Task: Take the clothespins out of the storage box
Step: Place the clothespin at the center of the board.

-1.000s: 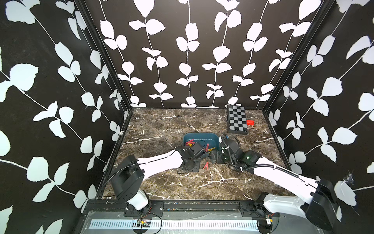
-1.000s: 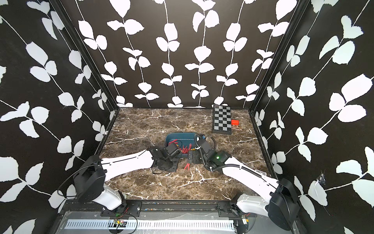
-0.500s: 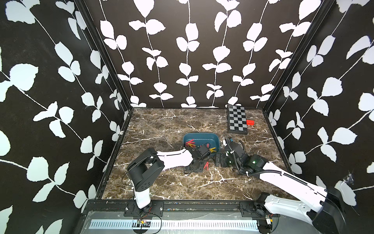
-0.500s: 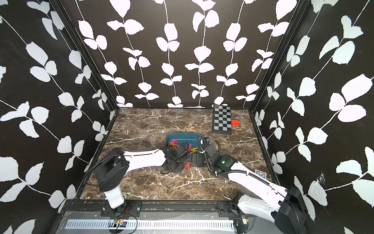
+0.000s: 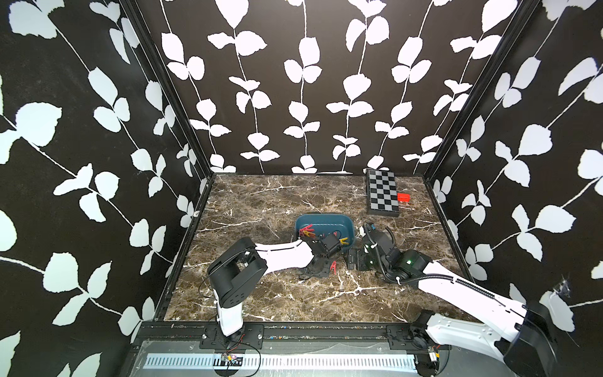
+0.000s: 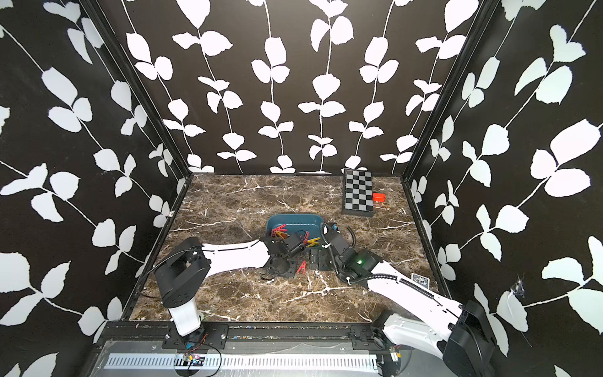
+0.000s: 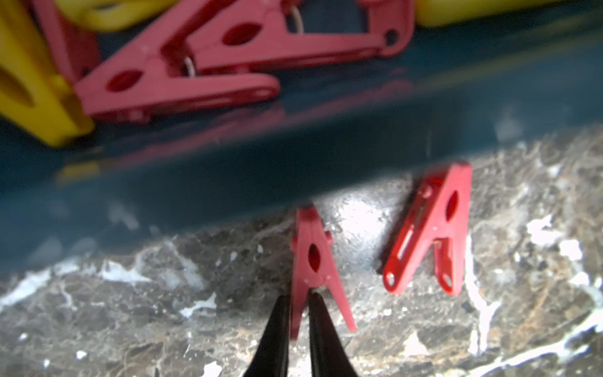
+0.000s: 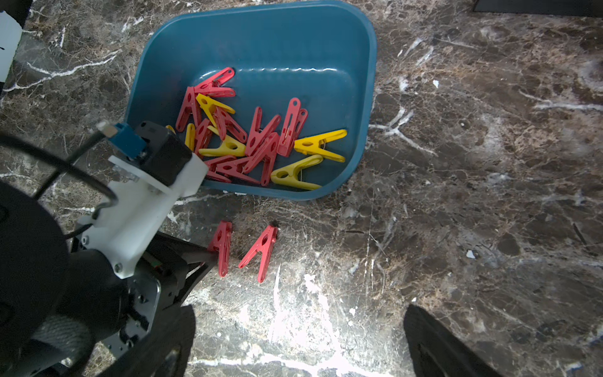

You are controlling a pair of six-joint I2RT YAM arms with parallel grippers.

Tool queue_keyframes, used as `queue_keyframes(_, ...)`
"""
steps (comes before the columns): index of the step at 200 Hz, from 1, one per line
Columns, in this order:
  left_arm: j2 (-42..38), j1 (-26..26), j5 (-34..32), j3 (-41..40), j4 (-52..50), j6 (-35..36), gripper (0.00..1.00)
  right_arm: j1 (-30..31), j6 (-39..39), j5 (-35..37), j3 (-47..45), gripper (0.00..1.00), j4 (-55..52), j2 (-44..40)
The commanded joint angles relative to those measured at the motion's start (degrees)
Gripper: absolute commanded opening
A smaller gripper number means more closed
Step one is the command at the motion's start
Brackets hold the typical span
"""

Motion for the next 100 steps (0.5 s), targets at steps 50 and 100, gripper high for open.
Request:
queue_keyframes(50,-1.92,-0.30,-0.96,1.83,-2.49,0.19,0.24,-0.22,0.79,0.73,0.22,0.99,0.96,0.84)
queue_keyframes(100,-6.83,-0.30,-1.96,1.79,-5.42,0.13,0.28,-0.73,0.27,1.45,3.67,0.99,0.14,4.81)
